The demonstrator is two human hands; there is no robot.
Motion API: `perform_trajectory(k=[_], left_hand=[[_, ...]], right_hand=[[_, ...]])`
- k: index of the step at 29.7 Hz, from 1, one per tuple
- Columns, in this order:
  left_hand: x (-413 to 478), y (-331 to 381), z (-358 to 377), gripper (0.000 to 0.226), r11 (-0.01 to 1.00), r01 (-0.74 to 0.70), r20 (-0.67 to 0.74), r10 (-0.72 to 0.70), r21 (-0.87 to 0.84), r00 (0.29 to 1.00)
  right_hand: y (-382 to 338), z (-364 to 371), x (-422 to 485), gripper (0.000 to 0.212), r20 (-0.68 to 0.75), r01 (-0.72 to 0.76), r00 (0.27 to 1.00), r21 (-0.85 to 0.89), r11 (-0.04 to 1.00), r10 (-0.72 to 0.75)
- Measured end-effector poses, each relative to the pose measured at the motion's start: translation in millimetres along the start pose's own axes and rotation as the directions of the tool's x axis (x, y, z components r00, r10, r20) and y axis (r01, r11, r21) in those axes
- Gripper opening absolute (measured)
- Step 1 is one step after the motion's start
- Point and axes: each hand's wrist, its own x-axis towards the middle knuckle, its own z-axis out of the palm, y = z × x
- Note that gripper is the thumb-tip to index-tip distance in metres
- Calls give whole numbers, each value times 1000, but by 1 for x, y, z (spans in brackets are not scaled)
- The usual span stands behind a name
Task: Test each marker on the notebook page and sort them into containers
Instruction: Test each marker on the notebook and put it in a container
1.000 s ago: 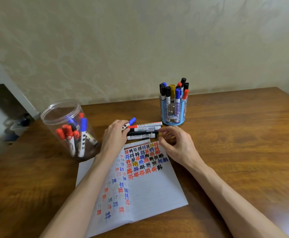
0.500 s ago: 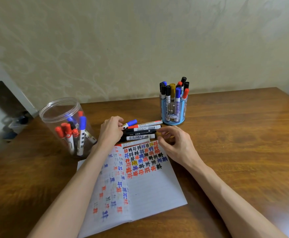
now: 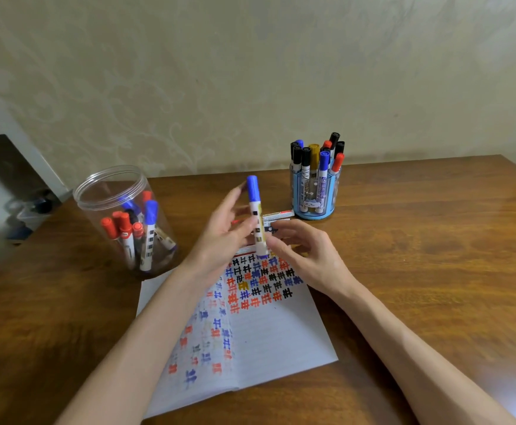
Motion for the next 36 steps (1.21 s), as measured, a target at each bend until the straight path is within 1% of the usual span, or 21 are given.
perform_trajectory(k=[3,7,9,10,11,12,14,15,16,18,21,22,24,26,29,32,36], left_hand=[[-5,-7,3,61,996,33,33,-30,-89,999],[-9,-12,-1,58,996,80,33,-78,-38,996],[-12,-11,-5,48,996,76,-12,-76,-51,997],[-13,-9,-10,41,997,60,-41,-62,-52,997],[-14,-8,-15,35,999,42,-57,-44,-27,997],[-16,-6,-20,30,998,28,-49,-26,48,998],[-20,-6,-26,24,954,9,23,-16,301,1000],[-22,-7,-27,21,909,-16,65,-12,417,998],[-25,-9,-25,20,866,-54,101,4,497,995],[-29,-11,-17,18,800,-136,154,55,584,986],[-33,-14,-6,14,705,-228,194,129,672,972],[-33,-15,-4,13,689,-242,213,129,683,968],[-35,-19,-2,18,680,-260,256,109,686,960],[-37,-21,-3,25,710,-250,272,86,658,959],[-39,-22,-8,29,782,-247,314,69,572,947],[-39,-22,-12,35,867,-184,347,14,463,938],[-37,-16,-11,36,905,-152,378,-10,397,926]], right_hand=[[-2,-1,-3,42,14,8,1000,80,997,-9],[-5,-5,-3,33,37,-23,999,45,999,22],[-8,-11,-3,23,44,-34,999,34,999,33],[-10,-14,-3,19,39,-63,997,76,995,60],[-11,-18,-3,18,35,-115,993,172,978,111],[-12,-21,-4,17,38,-176,984,300,938,172],[-14,-24,-4,11,48,-249,963,526,813,265],[-14,-24,-4,9,46,-258,957,586,768,286],[-14,-23,-4,9,42,-256,955,611,749,292],[-16,-18,-4,13,35,-241,962,584,775,272],[-16,-8,-9,21,30,-203,977,436,877,211],[-16,-5,-10,25,35,-185,982,402,897,187],[-16,-2,-12,32,32,-172,984,380,909,173],[-17,-3,-12,34,31,-173,984,363,916,174],[-17,-6,-14,37,42,-135,991,321,937,129],[-18,-6,-17,34,50,-107,994,302,947,96],[-19,-6,-15,35,5,-68,998,312,948,70]])
